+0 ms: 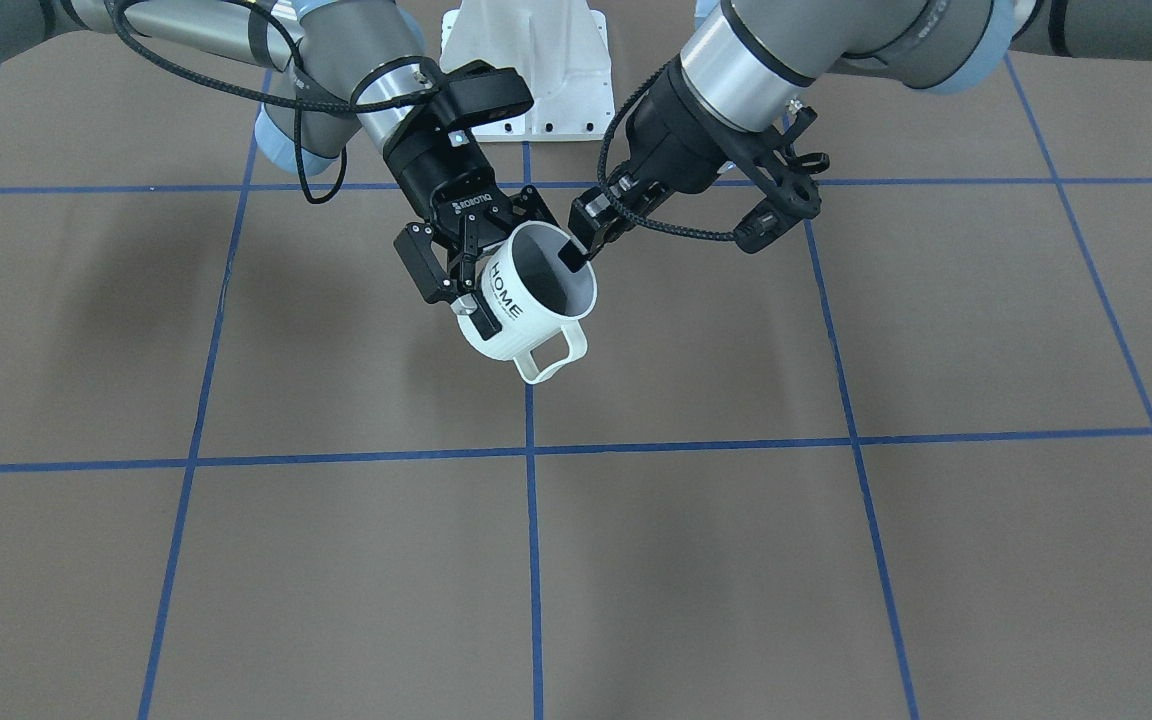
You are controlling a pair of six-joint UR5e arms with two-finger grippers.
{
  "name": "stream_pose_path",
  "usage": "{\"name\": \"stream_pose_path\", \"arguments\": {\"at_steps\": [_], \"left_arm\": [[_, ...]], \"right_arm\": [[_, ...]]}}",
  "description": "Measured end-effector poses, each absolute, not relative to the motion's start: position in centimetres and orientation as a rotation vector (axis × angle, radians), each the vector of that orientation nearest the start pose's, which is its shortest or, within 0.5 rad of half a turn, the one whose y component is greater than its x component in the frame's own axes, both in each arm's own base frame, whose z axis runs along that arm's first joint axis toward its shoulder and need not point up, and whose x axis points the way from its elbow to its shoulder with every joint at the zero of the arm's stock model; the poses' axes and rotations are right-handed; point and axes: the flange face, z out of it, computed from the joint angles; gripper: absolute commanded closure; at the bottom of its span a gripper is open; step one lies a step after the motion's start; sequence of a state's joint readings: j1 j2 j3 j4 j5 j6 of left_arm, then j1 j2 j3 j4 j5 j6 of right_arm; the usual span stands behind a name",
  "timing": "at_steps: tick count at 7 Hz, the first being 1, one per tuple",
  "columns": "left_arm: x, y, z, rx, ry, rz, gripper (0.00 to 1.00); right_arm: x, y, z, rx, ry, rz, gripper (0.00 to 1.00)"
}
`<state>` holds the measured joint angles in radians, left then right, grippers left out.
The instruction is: Left arm hands cup to right arm to dump lemon
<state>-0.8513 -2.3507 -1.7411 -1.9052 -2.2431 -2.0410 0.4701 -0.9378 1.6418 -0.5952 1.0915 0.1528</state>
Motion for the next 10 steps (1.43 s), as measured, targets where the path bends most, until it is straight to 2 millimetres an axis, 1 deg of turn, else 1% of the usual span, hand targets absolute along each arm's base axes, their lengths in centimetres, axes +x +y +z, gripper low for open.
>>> {"name": "stream_pose_path", "arguments": {"at_steps": [2, 3, 4, 5, 6, 7, 8, 9, 10], "left_arm": [[35.7, -51.6, 6.9, -0.324, 1.350, -0.653, 0.00], [35.4, -51.6, 6.8, -0.317, 1.355, -0.634, 0.00], [34.5, -51.9, 7.1, -0.314, 1.354, -0.618, 0.00], [33.0, -52.7, 8.3, -0.304, 1.347, -0.605, 0.00], [31.0, -53.4, 10.4, -0.281, 1.336, -0.587, 0.00], [29.1, -53.7, 13.0, -0.244, 1.320, -0.561, 0.00], [27.4, -53.8, 15.6, -0.195, 1.299, -0.529, 0.00], [25.9, -54.0, 17.8, -0.142, 1.279, -0.491, 0.00], [24.5, -54.4, 20.4, -0.078, 1.248, -0.433, 0.00]], "right_arm": [[-47.9, -44.3, 14.5, 1.533, -0.674, -0.312, 0.53], [-47.8, -44.3, 14.7, 1.532, -0.674, -0.313, 0.60], [-47.7, -44.2, 14.7, 1.532, -0.678, -0.310, 0.69], [-47.5, -44.2, 14.7, 1.525, -0.696, -0.291, 0.75], [-47.4, -44.2, 14.9, 1.501, -0.736, -0.244, 0.80], [-47.1, -44.6, 15.4, 1.461, -0.784, -0.179, 0.89], [-46.4, -45.4, 16.6, 1.422, -0.812, -0.115, 0.89], [-45.3, -46.5, 18.3, 1.397, -0.801, -0.079, 0.89], [-43.8, -47.9, 20.6, 1.375, -0.763, -0.056, 0.89]]}}
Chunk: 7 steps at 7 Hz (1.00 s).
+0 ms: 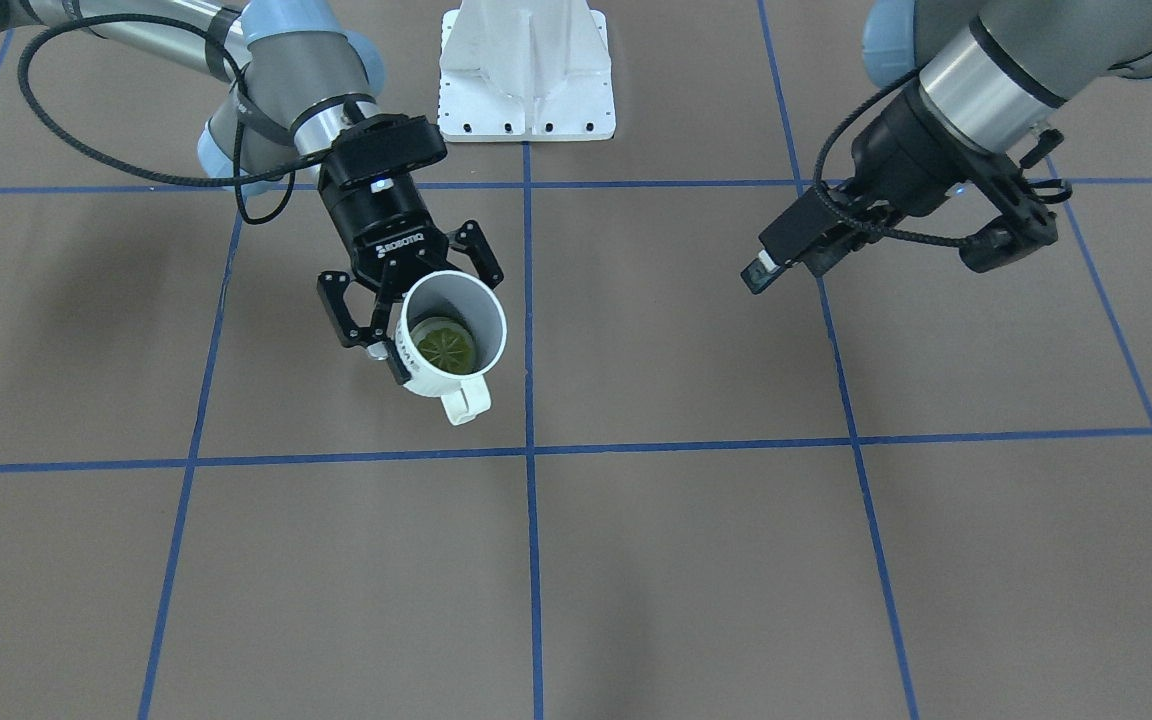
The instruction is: Left arm hands cup to right arm to dump lemon
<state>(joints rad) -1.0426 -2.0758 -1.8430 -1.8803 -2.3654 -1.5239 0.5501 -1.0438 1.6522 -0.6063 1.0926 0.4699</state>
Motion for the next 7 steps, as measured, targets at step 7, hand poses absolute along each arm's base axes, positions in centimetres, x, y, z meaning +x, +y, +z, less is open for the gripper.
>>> {"name": "stream_pose_path", "arguments": {"at_steps": [7], "left_arm": [[13.6, -54.3, 39.7, 0.208, 0.917, 0.011, 0.00]], "right_arm": [[-28.9, -47.0, 29.1, 1.167, -0.932, 0.341, 1.00]]}}
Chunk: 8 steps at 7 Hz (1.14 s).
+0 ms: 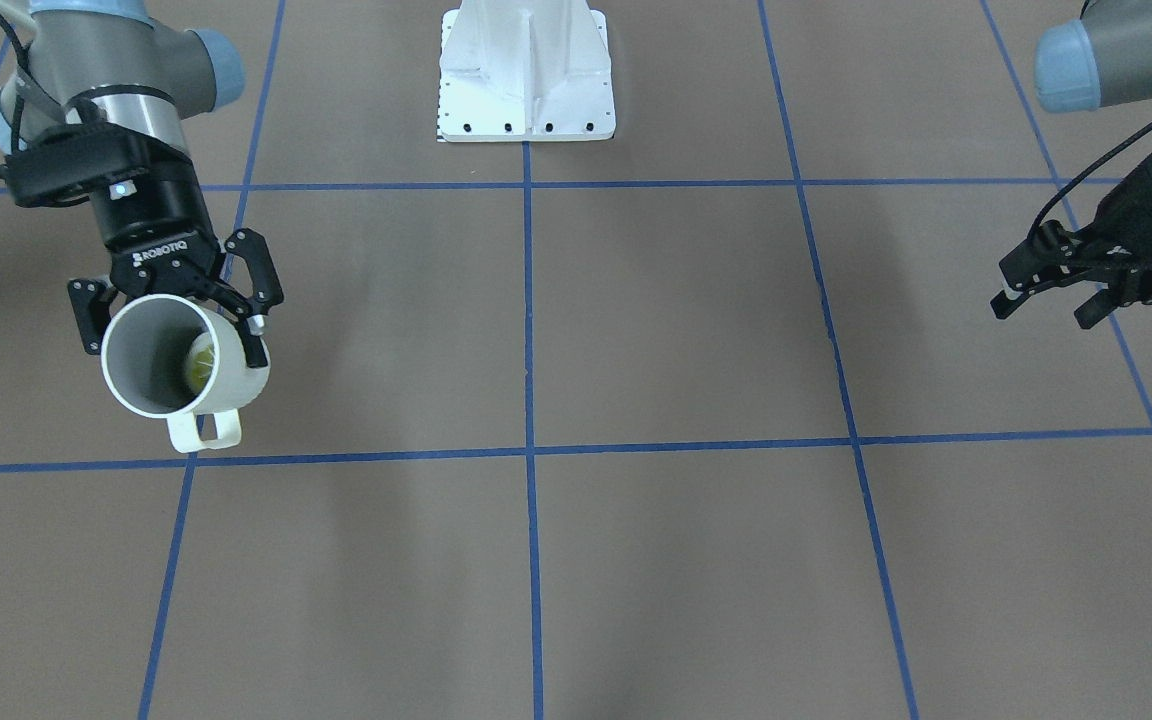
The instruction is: Left arm hands cup to right arm to dump lemon
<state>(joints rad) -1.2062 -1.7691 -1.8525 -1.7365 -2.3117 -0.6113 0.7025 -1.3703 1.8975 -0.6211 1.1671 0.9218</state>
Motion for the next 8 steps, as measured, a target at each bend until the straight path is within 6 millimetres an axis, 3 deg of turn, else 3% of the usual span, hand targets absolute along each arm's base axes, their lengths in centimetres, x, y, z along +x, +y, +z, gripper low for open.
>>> {"name": "stream_pose_path", "arguments": {"at_steps": [1, 3, 7, 8], "left_arm": [[13.1, -54.1, 40.6, 0.215, 0.901, 0.024, 0.00], [12.9, -54.0, 41.1, 0.215, 0.892, 0.031, 0.00], [13.1, -54.0, 41.5, 0.208, 0.890, 0.031, 0.00], [13.1, -54.0, 41.5, 0.208, 0.889, 0.032, 0.00]], "right_arm": [[-25.4, -44.4, 31.4, 1.158, -0.940, 0.369, 1.00], [-19.2, -39.8, 37.9, 1.162, -0.957, 0.405, 1.00], [-9.5, -33.3, 56.4, 1.187, -1.000, 0.496, 1.00], [-7.2, -31.6, 59.5, 1.181, -0.990, 0.515, 1.00]]}}
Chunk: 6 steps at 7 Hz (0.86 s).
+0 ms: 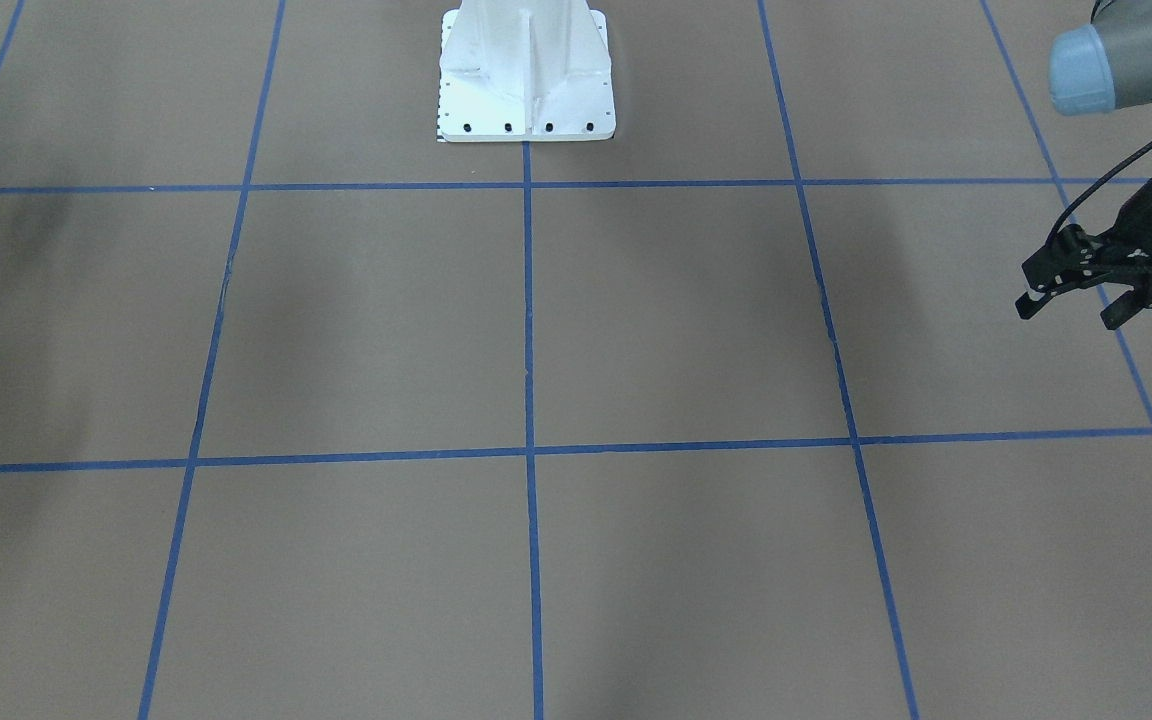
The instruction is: Left arm hands cup to right arm to dump lemon
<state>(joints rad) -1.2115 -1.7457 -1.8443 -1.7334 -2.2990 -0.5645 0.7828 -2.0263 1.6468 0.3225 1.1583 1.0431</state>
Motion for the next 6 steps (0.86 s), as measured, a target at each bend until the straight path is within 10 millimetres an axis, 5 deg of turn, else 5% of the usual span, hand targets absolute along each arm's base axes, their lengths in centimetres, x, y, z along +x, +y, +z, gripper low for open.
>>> {"name": "stream_pose_path", "arguments": {"at_steps": [3, 6], "left_arm": [[13.2, -54.0, 41.3, 0.210, 0.890, 0.033, 0.00], [13.1, -53.9, 41.1, 0.217, 0.892, 0.035, 0.00]], "right_arm": [[-2.0, -27.1, 66.7, 1.088, -1.163, 0.725, 1.00], [-0.2, -25.6, 68.8, 0.918, -1.417, 0.997, 1.00]]}}
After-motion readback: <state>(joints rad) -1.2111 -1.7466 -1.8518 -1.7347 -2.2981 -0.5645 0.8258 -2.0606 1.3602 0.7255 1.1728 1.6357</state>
